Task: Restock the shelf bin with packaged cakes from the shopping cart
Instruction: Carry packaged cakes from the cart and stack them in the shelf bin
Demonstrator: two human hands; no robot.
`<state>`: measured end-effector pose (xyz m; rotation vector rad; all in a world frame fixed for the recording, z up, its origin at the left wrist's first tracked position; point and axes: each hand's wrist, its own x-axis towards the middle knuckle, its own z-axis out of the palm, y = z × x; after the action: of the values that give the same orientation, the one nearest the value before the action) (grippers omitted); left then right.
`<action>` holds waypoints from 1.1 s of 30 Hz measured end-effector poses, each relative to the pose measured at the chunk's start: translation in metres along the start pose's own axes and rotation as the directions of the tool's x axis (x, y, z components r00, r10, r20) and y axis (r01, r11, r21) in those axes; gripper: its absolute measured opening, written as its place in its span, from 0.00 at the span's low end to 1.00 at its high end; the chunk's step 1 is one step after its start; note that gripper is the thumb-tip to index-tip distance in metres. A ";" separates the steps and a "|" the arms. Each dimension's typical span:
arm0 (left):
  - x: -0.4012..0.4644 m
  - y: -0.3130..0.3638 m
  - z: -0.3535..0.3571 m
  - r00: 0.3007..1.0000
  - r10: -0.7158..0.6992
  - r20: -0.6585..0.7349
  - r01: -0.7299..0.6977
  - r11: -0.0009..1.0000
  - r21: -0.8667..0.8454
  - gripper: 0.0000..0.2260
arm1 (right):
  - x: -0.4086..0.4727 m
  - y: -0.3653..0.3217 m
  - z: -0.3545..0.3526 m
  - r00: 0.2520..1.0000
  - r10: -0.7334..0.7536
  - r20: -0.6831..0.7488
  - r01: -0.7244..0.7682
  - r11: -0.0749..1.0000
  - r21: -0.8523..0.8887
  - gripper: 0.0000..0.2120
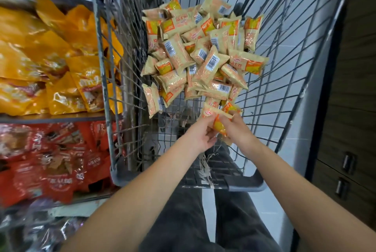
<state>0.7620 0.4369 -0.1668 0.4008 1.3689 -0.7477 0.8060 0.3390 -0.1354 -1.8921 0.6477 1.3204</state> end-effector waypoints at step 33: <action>-0.012 0.010 -0.030 0.688 0.720 -0.083 -0.523 0.572 0.632 0.06 | -0.035 0.002 -0.016 0.847 -0.241 -0.473 0.298 0.953 0.048 0.11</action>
<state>0.7469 0.4663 -0.1625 1.4924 1.1463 -0.4558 0.8012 0.3248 -0.1003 -2.1224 0.6442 0.6337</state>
